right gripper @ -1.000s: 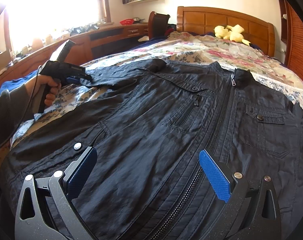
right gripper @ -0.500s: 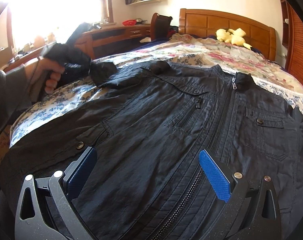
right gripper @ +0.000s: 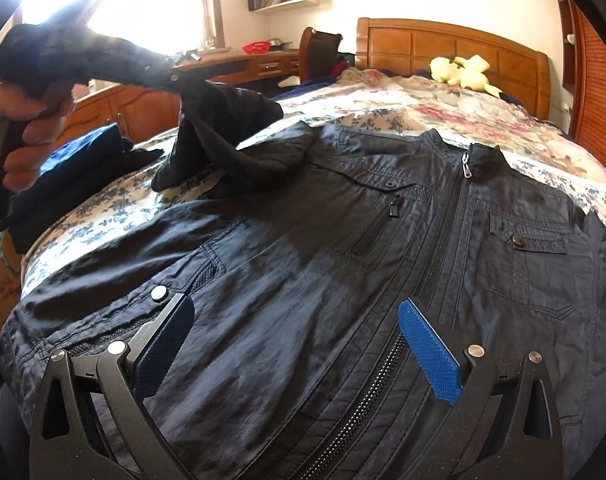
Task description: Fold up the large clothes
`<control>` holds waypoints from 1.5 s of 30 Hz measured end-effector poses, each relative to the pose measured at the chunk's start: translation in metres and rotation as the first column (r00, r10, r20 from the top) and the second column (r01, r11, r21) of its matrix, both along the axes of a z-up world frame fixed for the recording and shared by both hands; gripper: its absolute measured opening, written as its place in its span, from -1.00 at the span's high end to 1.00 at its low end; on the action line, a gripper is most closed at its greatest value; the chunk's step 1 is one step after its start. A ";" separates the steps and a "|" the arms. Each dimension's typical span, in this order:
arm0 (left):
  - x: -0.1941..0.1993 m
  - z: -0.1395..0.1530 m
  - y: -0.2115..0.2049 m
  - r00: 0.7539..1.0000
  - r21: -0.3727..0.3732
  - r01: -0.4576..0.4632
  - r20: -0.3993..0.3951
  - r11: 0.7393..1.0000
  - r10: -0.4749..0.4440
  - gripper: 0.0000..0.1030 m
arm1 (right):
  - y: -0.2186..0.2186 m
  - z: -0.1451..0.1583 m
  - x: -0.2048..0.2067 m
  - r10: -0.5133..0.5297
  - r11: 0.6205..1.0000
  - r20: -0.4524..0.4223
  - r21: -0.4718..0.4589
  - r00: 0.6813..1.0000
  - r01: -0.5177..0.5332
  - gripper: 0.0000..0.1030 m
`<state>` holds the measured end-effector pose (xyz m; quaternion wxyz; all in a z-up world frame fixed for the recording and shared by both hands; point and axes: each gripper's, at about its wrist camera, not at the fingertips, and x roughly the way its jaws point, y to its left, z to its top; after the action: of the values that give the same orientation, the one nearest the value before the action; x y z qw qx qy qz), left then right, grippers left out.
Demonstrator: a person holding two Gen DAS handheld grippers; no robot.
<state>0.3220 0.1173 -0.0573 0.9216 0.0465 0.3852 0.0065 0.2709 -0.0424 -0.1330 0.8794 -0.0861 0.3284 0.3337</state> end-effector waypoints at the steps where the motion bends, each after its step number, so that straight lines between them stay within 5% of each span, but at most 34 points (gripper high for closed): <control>1: -0.006 -0.001 -0.001 1.000 0.002 0.002 0.011 1.000 -0.002 0.33 | 0.000 0.000 0.000 0.000 1.000 0.000 0.000 1.000 0.000 -1.00; 8: -0.036 -0.012 0.018 1.000 -0.053 -0.012 0.022 0.998 0.014 -0.08 | 0.001 -0.001 0.000 0.003 1.000 0.001 -0.006 1.000 -0.003 -1.00; 26: 0.026 -0.121 0.105 0.965 -0.088 -0.230 -0.149 0.969 0.215 -0.08 | 0.001 -0.001 -0.001 0.004 1.000 0.004 -0.007 1.000 -0.004 -1.00; 35: 0.037 -0.141 0.115 0.955 -0.123 -0.254 -0.188 0.959 0.229 -0.08 | 0.001 -0.001 -0.001 0.007 1.000 0.000 -0.010 1.000 -0.007 -1.00; 37: 0.036 -0.140 0.112 0.958 -0.106 -0.242 -0.182 0.964 0.221 0.03 | 0.001 -0.002 -0.001 0.007 1.000 -0.001 -0.011 1.000 -0.007 -1.00; 41: 0.032 -0.124 0.098 0.971 -0.054 -0.209 -0.127 0.976 0.201 1.00 | 0.002 -0.002 0.000 0.007 1.000 -0.001 -0.013 1.000 -0.007 -1.00; 45: 0.018 -0.084 0.076 0.982 -0.040 -0.190 -0.017 0.981 0.189 1.00 | 0.002 -0.002 -0.001 0.007 1.000 -0.001 -0.016 1.000 -0.007 -1.00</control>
<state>0.3405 0.1933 -0.1417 0.9150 -0.0093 0.3941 0.0860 0.2699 -0.0401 -0.1349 0.8775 -0.0940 0.3310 0.3342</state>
